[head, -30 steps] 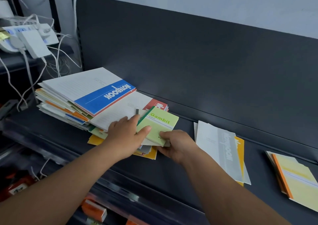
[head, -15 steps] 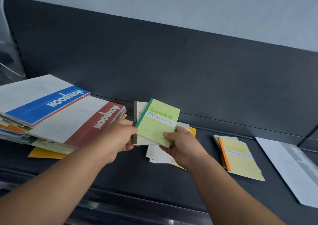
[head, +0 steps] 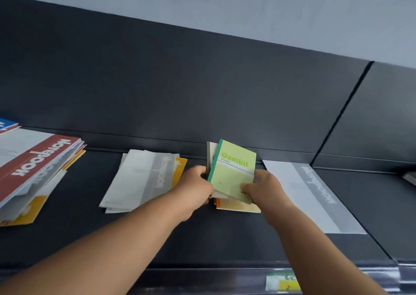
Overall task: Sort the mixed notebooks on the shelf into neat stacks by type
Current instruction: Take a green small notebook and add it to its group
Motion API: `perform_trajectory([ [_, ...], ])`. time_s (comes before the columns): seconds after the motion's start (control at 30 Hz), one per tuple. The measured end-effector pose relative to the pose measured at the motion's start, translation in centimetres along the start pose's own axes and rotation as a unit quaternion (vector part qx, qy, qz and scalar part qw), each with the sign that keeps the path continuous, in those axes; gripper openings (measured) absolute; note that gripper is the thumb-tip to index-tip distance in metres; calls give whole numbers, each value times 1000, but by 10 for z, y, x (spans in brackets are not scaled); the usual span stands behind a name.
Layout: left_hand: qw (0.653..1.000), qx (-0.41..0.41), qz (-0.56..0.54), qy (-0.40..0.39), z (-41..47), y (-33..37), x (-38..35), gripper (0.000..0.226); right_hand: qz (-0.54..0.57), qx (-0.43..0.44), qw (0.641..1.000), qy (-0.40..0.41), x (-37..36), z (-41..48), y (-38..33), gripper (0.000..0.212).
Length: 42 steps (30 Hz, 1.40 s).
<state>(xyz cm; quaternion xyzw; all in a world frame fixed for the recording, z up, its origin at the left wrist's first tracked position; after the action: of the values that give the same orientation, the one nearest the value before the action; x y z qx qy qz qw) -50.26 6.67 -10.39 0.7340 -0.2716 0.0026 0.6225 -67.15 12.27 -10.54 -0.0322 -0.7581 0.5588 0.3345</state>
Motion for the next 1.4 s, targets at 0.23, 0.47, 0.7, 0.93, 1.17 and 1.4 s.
perform_trajectory([
  [0.23, 993, 4, 108, 44, 9, -9, -38, 59, -125, -9, 992, -3, 14, 14, 35, 28],
  [0.47, 948, -74, 292, 99, -3, -5, -8, 59, -275, 87, 957, 20, 4, -1, 2, 53],
  [0.7, 850, -144, 470, 189, -26, -21, 75, 60, -370, 225, 901, -30, -73, -30, -50, 53],
  [0.93, 819, -69, 512, 250, -59, -59, 198, 68, -386, 305, 866, -88, -173, -59, -103, 54],
  [1.17, 816, 27, 509, 272, -76, -109, 316, 74, -243, 310, 899, -194, -283, -94, -157, 52],
  [1.4, 853, 87, 486, 170, -69, -157, 350, 84, -59, 110, 960, -251, -362, -87, -167, 34],
])
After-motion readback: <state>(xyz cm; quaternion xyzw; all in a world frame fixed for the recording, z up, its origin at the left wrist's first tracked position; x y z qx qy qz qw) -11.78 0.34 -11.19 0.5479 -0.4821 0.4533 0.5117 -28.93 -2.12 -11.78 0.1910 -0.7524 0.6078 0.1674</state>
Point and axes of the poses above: each hand's wrist, its own z-axis towards the middle knuckle, its own x-axis out of the back of the hand, y = z × x, the point moved 4 cm from there along z, towards the middle knuckle
